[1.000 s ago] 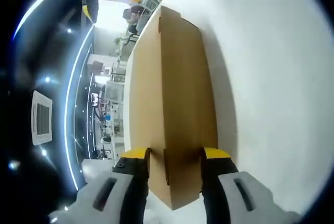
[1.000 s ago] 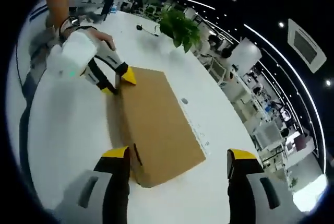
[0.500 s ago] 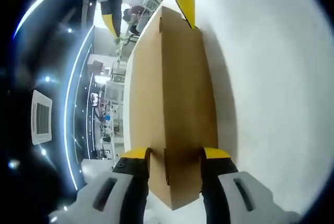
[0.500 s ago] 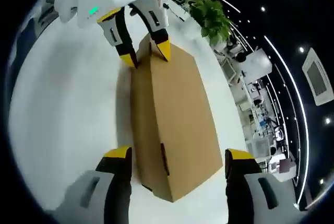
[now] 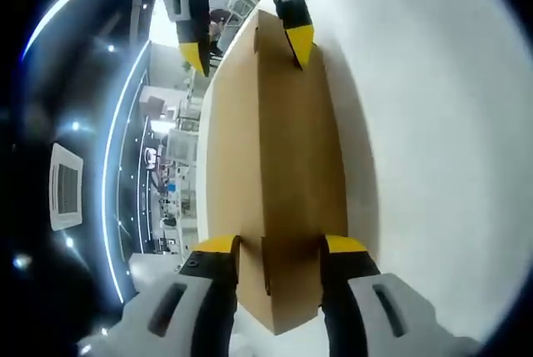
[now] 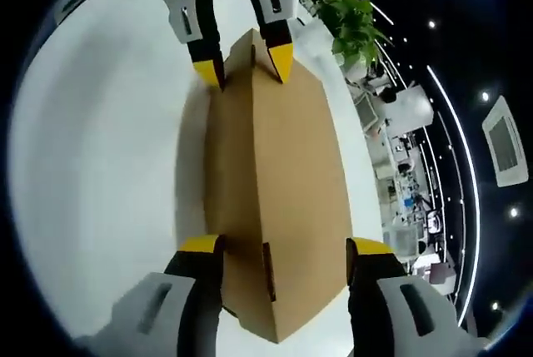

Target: Operate the shoe box by opening the lid, removing the specified soft item, and placing it in the target area until the item is outside and the box remains undamaged.

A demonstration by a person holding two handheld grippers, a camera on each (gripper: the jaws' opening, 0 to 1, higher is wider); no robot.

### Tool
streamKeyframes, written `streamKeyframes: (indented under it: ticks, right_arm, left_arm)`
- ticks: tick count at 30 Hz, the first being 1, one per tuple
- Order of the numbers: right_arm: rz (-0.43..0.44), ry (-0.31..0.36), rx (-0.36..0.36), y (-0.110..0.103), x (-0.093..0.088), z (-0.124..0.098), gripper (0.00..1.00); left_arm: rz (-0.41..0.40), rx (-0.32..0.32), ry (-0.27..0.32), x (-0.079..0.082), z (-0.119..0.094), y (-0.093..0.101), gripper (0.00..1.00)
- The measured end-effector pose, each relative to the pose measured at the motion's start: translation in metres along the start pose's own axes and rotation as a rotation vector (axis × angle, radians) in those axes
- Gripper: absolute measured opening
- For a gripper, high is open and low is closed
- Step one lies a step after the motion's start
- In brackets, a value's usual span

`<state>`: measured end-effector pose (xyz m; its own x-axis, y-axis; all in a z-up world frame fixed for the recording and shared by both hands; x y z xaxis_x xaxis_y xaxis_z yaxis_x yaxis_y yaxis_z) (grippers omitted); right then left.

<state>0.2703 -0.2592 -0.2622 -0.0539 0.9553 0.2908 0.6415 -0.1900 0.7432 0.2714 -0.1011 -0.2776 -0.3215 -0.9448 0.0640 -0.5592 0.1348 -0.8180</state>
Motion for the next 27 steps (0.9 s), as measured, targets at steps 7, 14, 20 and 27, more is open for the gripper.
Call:
streamKeyframes:
  ticks: [7,14,20,27]
  right_arm:
    - [-0.021,-0.003,-0.002,-0.003,-0.001,0.003,0.55]
    - [-0.055,-0.011,0.007,-0.009,-0.001,0.006,0.49]
    - [-0.079,-0.008,0.014,-0.016,-0.001,0.005,0.41]
    - [-0.085,-0.002,0.004,-0.015,-0.001,0.005,0.40]
  left_arm:
    - [0.003,-0.002,0.002,0.000,0.000,0.000,0.38]
    - [0.001,-0.003,-0.004,0.000,0.000,0.000,0.38]
    - [0.001,-0.005,-0.008,0.001,0.000,0.000,0.38]
    - [0.002,-0.008,0.001,0.000,0.000,0.000,0.38]
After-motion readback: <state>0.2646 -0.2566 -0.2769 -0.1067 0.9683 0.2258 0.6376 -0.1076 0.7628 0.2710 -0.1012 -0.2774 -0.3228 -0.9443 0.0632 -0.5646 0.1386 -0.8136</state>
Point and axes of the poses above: the point that each gripper's makers call its tool centre point, and the gripper's own axes: z roughly forward along the fingers, y roughly to its right, x roughly out of its top, the point moved 4 cm from there along -z, roughly backward along the fingers, and after that the axes turned 3 degrees about z, right-handed, at the moved point
